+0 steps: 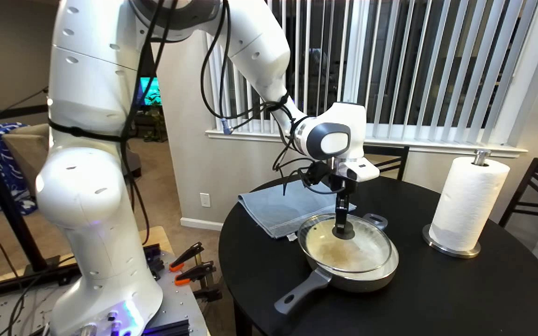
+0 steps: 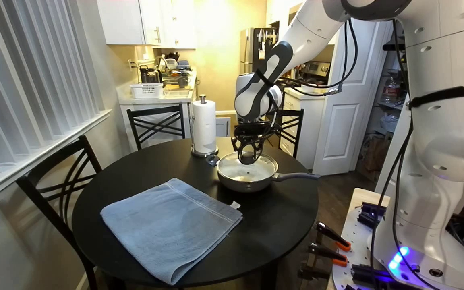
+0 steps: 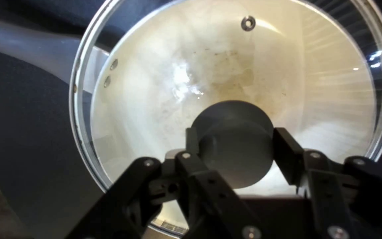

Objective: Put the glass lid on the pan.

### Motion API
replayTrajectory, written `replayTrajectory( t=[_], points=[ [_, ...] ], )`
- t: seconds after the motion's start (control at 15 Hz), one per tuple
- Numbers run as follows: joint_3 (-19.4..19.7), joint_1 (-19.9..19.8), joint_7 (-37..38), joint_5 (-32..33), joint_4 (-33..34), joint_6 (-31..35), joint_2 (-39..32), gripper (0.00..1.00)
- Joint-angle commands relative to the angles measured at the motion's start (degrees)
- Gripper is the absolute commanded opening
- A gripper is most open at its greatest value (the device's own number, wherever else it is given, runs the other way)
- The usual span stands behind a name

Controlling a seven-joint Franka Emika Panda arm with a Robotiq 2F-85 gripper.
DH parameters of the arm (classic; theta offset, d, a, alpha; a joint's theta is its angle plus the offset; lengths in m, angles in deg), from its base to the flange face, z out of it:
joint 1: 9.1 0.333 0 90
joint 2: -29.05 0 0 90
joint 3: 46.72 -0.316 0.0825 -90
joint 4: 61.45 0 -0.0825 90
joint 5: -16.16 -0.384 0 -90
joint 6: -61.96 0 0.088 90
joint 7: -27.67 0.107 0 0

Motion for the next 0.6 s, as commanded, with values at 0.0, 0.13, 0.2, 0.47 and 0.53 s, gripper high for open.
replayTrajectory(
  t=[0.0,0.13,0.2,0.47,0.53],
  points=[
    [0.63,0.21,1.27,-0.31,2.38,-0.18,-0.4,0.32],
    [0.83,0.21,1.29,-0.34,3.1,-0.19,-0.95,0.32],
    [0.88,0.17,1.24,-0.42,3.28,-0.14,-1.17,0.32],
    [1.13,-0.02,1.06,-0.87,4.25,-0.17,-2.03,0.32],
    [1.14,-0.14,0.95,-1.11,4.6,-0.34,-2.18,0.32]
  ],
)
